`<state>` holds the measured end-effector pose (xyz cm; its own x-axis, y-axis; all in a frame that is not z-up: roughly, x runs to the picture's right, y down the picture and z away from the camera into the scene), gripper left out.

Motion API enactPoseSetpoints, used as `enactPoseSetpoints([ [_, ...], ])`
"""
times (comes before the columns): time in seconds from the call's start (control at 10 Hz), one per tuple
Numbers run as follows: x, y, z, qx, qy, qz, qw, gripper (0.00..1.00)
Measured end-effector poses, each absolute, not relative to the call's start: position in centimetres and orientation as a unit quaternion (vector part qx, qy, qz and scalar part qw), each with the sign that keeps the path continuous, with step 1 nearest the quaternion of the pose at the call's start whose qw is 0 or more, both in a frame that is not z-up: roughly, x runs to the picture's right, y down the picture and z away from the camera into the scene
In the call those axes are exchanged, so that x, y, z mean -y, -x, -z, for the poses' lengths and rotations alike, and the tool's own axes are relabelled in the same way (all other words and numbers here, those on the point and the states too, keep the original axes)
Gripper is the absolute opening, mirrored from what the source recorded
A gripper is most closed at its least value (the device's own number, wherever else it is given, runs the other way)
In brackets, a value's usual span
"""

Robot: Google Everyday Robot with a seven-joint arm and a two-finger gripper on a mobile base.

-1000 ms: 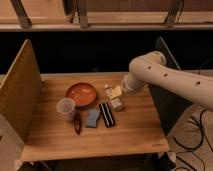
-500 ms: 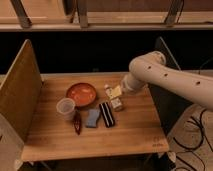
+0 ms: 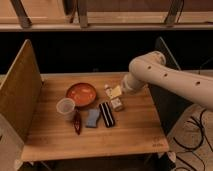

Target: Place the bottle in the ceramic bowl

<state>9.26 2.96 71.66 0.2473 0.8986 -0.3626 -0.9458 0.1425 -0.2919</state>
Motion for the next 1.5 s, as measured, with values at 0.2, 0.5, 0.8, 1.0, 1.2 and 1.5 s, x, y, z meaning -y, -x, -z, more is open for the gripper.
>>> enactPoseSetpoints([
  [0.2,0.7,-9.2,-73.6,-0.016,0.188,-0.577,0.795,0.8],
  [0.5,3.8,-8.7,-76.8,0.009,0.157,-0.545,0.823,0.8],
  [0.8,3.8,-8.8,-76.7,0.008,0.157,-0.546,0.823,0.8],
  [1.0,3.8,-8.8,-76.8,0.007,0.156,-0.544,0.824,0.8],
  [1.2,3.4,-10.2,-78.8,-0.041,0.144,-0.543,0.827,0.8],
  [1.5,2.2,-9.4,-82.2,-0.102,0.145,-0.543,0.821,0.8],
])
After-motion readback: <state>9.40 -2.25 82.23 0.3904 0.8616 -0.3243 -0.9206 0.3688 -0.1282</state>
